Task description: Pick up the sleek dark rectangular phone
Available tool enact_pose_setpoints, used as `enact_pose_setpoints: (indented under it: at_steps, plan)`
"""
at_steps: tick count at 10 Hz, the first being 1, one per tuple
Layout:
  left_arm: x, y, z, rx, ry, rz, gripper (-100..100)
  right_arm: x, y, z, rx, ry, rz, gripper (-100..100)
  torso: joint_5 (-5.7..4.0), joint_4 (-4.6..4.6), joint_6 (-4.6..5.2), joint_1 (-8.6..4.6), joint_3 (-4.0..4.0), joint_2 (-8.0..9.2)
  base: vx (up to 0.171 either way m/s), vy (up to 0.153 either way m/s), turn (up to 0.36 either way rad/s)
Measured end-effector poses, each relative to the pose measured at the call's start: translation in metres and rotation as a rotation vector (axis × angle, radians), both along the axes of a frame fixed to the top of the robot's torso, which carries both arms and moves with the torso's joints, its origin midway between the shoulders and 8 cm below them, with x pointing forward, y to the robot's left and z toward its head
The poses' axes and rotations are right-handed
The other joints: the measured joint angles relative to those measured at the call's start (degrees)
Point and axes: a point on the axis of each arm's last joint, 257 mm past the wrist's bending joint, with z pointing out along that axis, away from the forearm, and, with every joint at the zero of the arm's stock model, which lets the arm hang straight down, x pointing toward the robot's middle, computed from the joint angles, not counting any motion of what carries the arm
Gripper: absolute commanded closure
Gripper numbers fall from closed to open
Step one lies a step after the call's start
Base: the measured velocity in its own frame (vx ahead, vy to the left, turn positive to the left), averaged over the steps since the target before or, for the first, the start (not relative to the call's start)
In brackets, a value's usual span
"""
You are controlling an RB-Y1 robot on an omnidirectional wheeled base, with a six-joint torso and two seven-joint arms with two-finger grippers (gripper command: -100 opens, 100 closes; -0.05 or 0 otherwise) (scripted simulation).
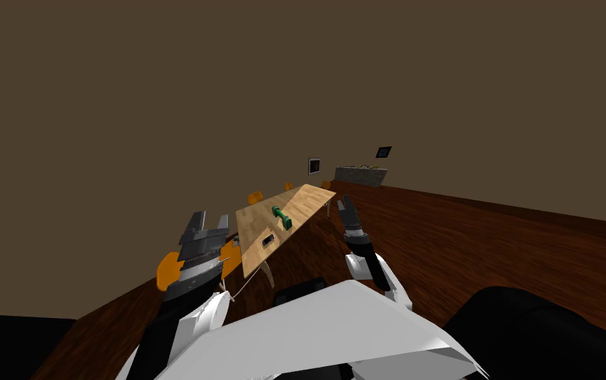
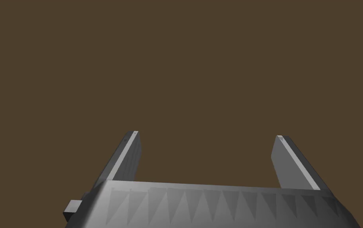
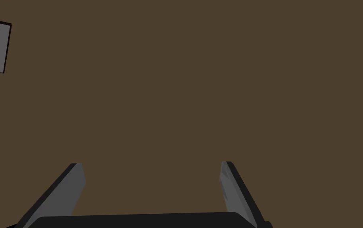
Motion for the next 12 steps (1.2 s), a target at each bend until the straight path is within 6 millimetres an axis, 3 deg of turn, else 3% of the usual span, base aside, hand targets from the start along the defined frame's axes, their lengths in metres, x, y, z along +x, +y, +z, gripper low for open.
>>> enact_pose_setpoints:
  at_steps: [5, 12]
  plan:
    - [0.022, 0.014, -0.025, 0.079, 0.115, 0.014, -100, 0.0, 0.0, 0.0, 0.0, 0.0, 0.0, 0, -0.02, -0.01, 0.0, -0.09, -0.02, -0.04, 0.009, -0.028, -0.04]
    - [0.054, 0.061, -0.07, 0.137, 0.312, 0.095, -100, 0.0, 0.0, 0.0, 0.0, 0.0, 0.0, 0, -0.02, -0.01, -0.01, -0.08, -0.03, -0.04, 0.011, -0.032, -0.053]
